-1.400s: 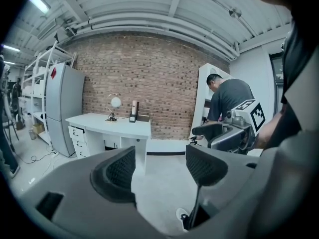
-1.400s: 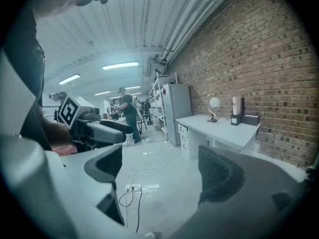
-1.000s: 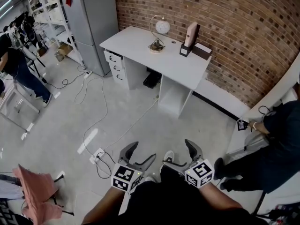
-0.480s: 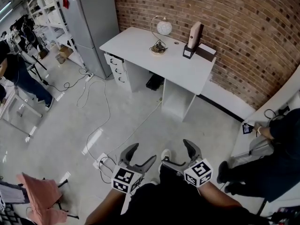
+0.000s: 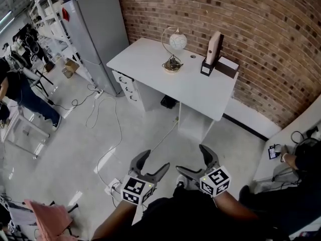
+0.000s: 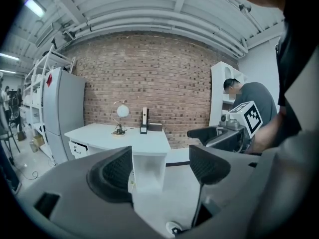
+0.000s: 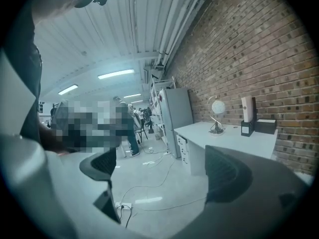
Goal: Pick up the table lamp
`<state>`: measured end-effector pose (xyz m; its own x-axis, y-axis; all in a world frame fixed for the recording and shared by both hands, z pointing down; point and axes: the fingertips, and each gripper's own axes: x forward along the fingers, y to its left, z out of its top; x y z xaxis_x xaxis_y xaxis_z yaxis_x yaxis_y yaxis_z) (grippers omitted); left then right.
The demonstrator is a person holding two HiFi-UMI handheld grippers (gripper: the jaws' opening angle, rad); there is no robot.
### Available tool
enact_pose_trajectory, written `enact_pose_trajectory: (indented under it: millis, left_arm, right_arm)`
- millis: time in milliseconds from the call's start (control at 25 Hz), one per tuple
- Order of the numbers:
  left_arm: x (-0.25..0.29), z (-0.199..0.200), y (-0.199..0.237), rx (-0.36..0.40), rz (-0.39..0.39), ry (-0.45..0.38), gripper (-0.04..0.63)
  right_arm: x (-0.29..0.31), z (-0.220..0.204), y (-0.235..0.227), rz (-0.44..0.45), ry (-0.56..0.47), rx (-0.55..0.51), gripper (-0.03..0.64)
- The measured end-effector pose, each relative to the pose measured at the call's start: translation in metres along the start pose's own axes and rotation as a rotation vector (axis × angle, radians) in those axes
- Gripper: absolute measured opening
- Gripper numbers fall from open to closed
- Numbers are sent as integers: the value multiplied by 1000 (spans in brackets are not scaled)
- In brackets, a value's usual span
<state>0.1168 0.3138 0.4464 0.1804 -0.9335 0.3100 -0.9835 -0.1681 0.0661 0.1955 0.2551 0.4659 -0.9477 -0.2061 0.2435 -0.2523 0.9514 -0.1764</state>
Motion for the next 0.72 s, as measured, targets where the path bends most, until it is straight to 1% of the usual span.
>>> enact_pose_trajectory:
  millis: [120, 240, 320, 440, 560, 720]
  left_arm:
    - [28, 14, 20, 9, 13, 4, 347]
    - [58, 17, 37, -9, 25, 37, 347]
    - [76, 19, 45, -15, 36, 45, 347]
    - [105, 24, 62, -11, 59, 21, 347]
    - [128, 21, 73, -30, 67, 39, 347]
    - [144, 20, 79, -27, 66, 72, 347]
  right_arm:
    - [24, 23, -31, 14, -20, -15, 561]
    - [44, 38, -58, 39, -23, -28, 560]
    - [55, 40, -76, 55, -18, -30, 558]
    - [73, 34, -103, 70, -7, -13, 555]
    - [87, 28, -122, 85, 10, 5, 554]
    - [96, 29, -136, 100, 20, 16, 552]
